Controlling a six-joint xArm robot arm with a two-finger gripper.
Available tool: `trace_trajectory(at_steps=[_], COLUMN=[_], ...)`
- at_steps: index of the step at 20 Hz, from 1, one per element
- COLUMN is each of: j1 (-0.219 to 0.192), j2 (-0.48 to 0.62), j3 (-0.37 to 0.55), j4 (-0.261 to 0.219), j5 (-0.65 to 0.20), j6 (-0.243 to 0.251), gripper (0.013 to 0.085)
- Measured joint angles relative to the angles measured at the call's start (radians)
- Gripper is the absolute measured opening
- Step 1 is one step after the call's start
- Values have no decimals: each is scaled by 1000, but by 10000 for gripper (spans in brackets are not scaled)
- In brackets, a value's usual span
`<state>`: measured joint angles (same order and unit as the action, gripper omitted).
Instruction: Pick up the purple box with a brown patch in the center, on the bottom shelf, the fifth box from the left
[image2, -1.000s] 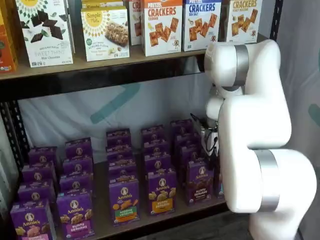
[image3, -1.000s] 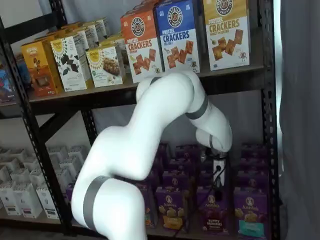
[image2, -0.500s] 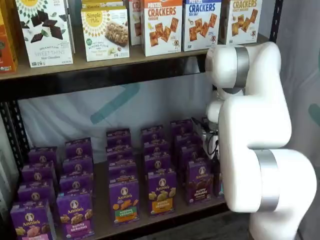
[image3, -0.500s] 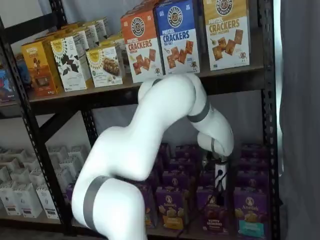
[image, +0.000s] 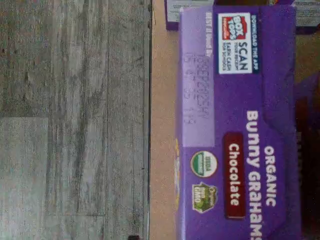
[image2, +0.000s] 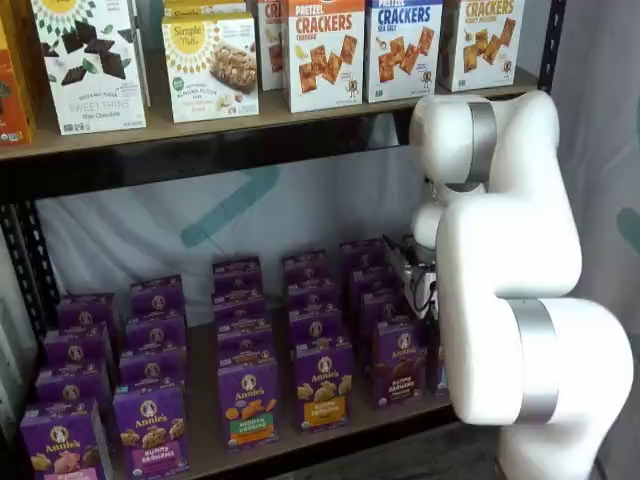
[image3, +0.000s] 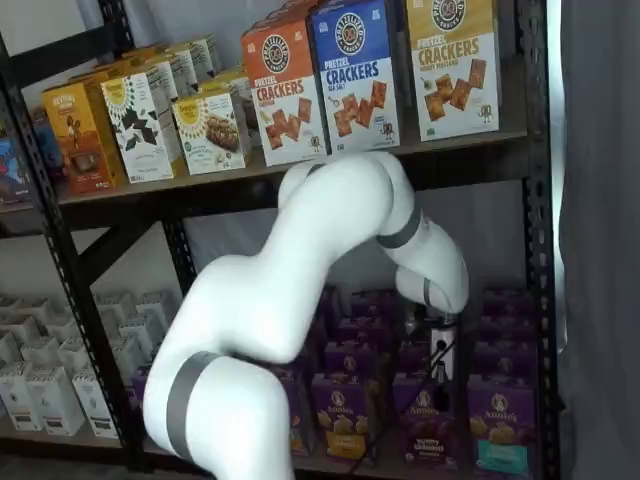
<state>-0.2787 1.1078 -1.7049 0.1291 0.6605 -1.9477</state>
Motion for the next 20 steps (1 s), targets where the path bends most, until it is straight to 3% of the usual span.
trace_trajectory(at_steps=[20], j1=[-1], j2=[22], j3=[-30], j4=[-3], j5=[18], j6=[2], gripper=[450])
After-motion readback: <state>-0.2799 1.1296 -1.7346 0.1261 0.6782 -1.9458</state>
